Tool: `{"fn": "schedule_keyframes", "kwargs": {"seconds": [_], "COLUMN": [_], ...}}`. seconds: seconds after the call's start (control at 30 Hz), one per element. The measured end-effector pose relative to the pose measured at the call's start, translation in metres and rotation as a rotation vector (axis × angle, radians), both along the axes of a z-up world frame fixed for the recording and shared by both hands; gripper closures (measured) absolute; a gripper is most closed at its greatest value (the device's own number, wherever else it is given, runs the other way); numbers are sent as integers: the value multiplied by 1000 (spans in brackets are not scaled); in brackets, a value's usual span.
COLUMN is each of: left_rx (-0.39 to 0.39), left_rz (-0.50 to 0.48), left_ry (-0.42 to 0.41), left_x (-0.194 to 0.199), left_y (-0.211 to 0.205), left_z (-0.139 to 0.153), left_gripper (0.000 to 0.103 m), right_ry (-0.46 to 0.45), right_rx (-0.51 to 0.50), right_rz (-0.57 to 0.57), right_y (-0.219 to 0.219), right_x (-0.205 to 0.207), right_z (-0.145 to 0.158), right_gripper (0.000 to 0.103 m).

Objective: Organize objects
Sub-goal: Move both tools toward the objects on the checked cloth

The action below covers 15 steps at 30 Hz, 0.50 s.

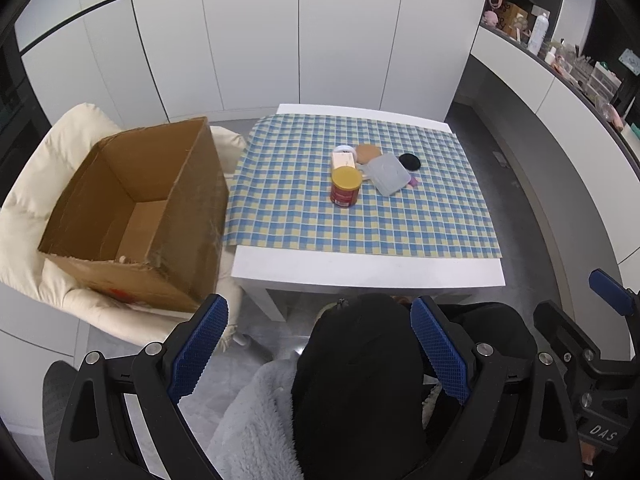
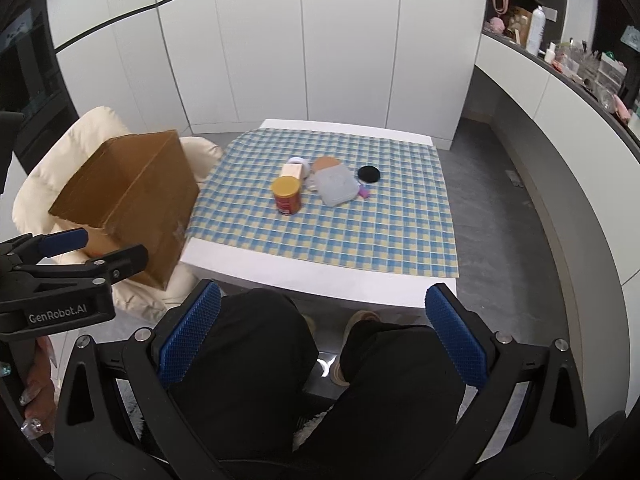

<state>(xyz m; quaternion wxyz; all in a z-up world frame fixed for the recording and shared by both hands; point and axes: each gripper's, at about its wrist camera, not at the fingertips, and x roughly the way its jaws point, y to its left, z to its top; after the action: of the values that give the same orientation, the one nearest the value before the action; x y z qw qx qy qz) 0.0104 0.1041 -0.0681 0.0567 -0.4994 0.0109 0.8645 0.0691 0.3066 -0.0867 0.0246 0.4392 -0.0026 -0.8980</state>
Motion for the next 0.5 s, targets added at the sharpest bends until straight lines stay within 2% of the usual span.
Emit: {"fn": "schedule_keyframes", "kwargs": {"seconds": [0.1,0.23,0.5], "left_rx": [-10,-62,-33], "left_rz": [-12,-32,-35], "left_ry": [-1,29,-10], "left_x": [-6,-13,-41], "left_y": [5,16,22], "left_z": [-5,-9,-27], "left_gripper": [10,10,10], "right_ry": [-5,-9,-52], "right_rx": [-26,-34,-46], "right_rz": [-18,-29,-47], "right_y": [12,19,33], "right_x": [-6,-16,-41], "right_z": [-6,-13,-37], "right_gripper": [0,0,0]}}
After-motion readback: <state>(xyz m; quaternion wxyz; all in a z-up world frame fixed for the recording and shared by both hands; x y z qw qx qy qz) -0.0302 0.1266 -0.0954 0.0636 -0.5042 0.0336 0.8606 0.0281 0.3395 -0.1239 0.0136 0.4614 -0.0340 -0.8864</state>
